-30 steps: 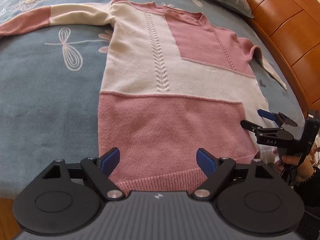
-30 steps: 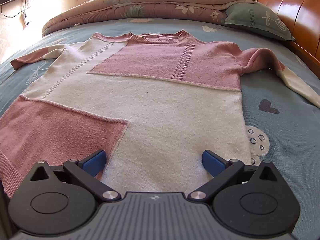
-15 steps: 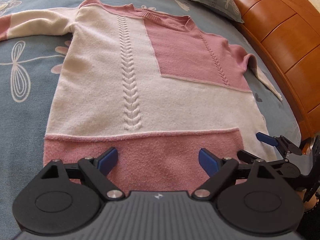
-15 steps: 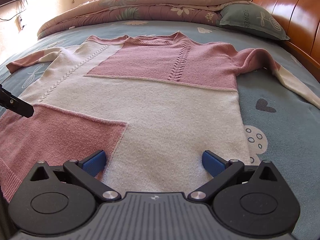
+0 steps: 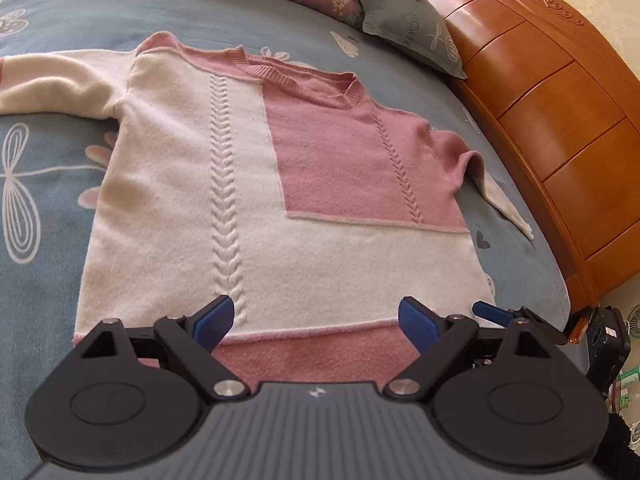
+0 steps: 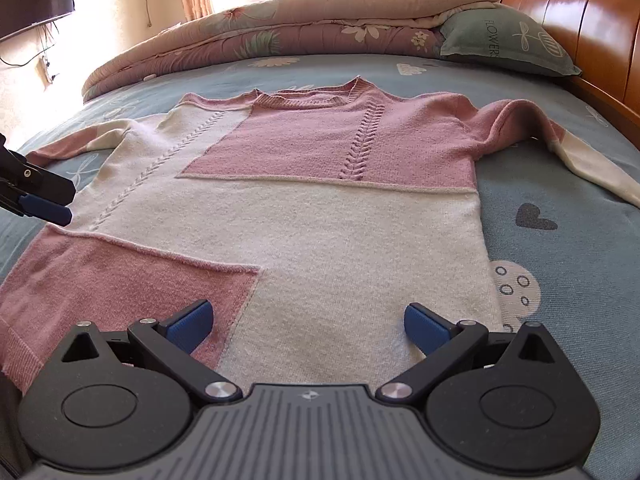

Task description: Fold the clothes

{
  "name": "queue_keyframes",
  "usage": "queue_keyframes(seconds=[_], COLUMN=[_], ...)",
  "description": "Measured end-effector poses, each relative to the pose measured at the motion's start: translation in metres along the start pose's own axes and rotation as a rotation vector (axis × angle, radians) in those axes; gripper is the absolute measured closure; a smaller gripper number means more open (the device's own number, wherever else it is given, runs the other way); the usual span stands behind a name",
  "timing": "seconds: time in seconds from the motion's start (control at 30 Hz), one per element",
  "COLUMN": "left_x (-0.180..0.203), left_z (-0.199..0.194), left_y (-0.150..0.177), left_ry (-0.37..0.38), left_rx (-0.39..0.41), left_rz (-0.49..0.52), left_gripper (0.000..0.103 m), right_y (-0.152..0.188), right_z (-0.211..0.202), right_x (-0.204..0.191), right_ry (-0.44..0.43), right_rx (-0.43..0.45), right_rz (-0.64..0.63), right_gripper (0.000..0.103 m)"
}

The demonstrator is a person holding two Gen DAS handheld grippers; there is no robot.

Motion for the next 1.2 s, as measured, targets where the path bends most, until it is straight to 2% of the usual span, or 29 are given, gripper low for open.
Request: queue_keyframes(seconds=[0.17, 0.3, 0.37, 0.5, 0.57, 0.67, 0.77, 0.83, 0.87, 0.97, 1.07, 1.13, 1.2], left_x=[0.004, 0.000, -0.003, -0.007, -0.008, -0.005, -0.014, -0.031, -0.036, -0.046, -0.039, -0.017, 0.017], left_z=[0.023, 0.052, 0.063, 0.086, 0.104, 0.136, 0.175, 0.191, 0.199, 0.208, 0.204, 0.195, 0.187], left_y=[-0.049, -0.083, -0.106, -0.154, -0.174, -0.197, -0.220, -0.233, -0.239, -0.256, -0.261, -0.258, -0.250], left_ry=[0.017, 0.032, 0.032, 0.038, 0.044, 0.057, -0.002, -0.105, -0.126, -0.146, -0.183, -0.153, -0.058], left_rx=[0.032, 0.025, 0.035, 0.071, 0.077, 0.072, 0.084, 0.115, 0.121, 0.179, 0.163, 0.151, 0.119], left_rz=[0.007, -0.040, -0.068, -0.136, -0.163, -0.189, -0.196, -0.212, -0.211, -0.230, -0.231, -0.176, -0.107], left_gripper=[0.014, 0.014, 0.014, 0.014, 0.014, 0.014, 0.014, 0.014, 0.014, 0.014, 0.014, 0.014, 0.014], right_y=[-0.048, -0.087, -0.097, -0.089, -0.083, -0.081, -0.080, -0.081, -0.081, -0.081, -0.081, -0.082, -0.084], right_z=[0.027, 0.049, 0.071, 0.107, 0.106, 0.104, 0.103, 0.103, 0.103, 0.102, 0.102, 0.100, 0.095], right_x=[0.009, 0.017, 0.021, 0.036, 0.036, 0.034, 0.035, 0.034, 0.035, 0.034, 0.034, 0.033, 0.032], right_ry=[0.002, 0.005, 0.017, 0.033, 0.033, 0.034, 0.027, 0.029, 0.027, 0.023, 0.027, 0.038, 0.044], right_rx=[0.023, 0.042, 0.012, -0.054, 0.001, 0.006, 0.019, 0.022, 0.023, 0.023, 0.022, 0.017, 0.019], right_rz=[-0.062, -0.114, -0.130, -0.071, -0.079, -0.115, -0.107, -0.112, -0.111, -0.113, -0.114, -0.107, -0.100], right_gripper=[0.000, 0.000, 0.000, 0.000, 0.000, 0.000, 0.000, 0.000, 0.000, 0.000, 0.000, 0.000, 0.000])
Point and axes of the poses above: each gripper's, at about its wrist camera, not at the fingertips, and z roughly the way its jaws point, x to its right, y to its underside, the point moved 10 cm from there along z, roughly the way its jaws point, and after that the axes turned 2 degrees about -y, right-handed, at the moved point
